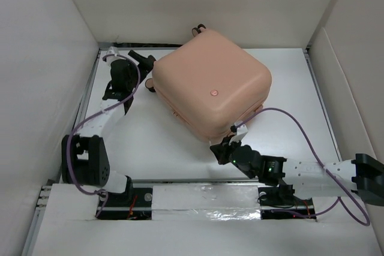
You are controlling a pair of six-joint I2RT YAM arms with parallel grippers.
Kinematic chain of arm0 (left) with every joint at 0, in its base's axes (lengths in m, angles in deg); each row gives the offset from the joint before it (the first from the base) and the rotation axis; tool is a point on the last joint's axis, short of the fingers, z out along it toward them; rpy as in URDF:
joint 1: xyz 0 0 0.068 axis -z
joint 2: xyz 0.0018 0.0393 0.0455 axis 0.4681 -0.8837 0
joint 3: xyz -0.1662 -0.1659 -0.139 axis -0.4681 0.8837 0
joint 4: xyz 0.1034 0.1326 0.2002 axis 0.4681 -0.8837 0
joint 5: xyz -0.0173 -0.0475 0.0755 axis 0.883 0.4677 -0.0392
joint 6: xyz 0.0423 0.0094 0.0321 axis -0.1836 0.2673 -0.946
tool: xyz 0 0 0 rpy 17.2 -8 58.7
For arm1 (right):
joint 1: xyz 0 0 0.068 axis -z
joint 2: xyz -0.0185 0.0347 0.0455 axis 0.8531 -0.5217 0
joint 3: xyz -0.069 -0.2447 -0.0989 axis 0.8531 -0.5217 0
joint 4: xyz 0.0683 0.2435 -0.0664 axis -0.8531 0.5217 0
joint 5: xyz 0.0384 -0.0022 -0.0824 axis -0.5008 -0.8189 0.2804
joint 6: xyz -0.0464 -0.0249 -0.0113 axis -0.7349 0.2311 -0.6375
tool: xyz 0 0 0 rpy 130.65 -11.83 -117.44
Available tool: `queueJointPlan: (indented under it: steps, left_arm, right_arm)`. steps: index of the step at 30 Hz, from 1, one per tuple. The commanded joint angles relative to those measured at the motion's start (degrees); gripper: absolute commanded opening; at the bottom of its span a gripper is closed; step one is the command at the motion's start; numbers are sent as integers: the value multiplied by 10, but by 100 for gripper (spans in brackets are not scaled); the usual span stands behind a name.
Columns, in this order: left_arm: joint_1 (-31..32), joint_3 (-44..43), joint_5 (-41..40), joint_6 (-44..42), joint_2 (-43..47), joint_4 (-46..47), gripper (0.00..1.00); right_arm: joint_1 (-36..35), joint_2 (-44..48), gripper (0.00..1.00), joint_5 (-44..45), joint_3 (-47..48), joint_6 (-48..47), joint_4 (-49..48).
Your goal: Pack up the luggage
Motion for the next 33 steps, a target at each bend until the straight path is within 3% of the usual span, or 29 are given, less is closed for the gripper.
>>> queueJointPlan:
  steps: [1,12,22,29,30,33]
  left_arm:
    - [-1,-51,18,-6,-25,-14,78]
    - [-1,-215,29,-47,-168,-88,78]
    - [-1,-231,48,-30,-214,-71,73]
    - [-1,-263,61,-2,-249,-46,54]
    - [-1,-270,66,0,-258,-44,45]
    - [5,-278,78,10,-273,-41,42]
  right_arm:
    - [-24,12,0,-59,-7,3,-40]
    - [-24,7,0,-74,-19,7,-46]
    - [-24,15,0,-74,-19,4,-38]
    - [-24,20,0,-76,-30,10,-38]
    - [-24,21,0,-76,-30,11,-38]
    - [-24,20,0,-73,-26,8,-28]
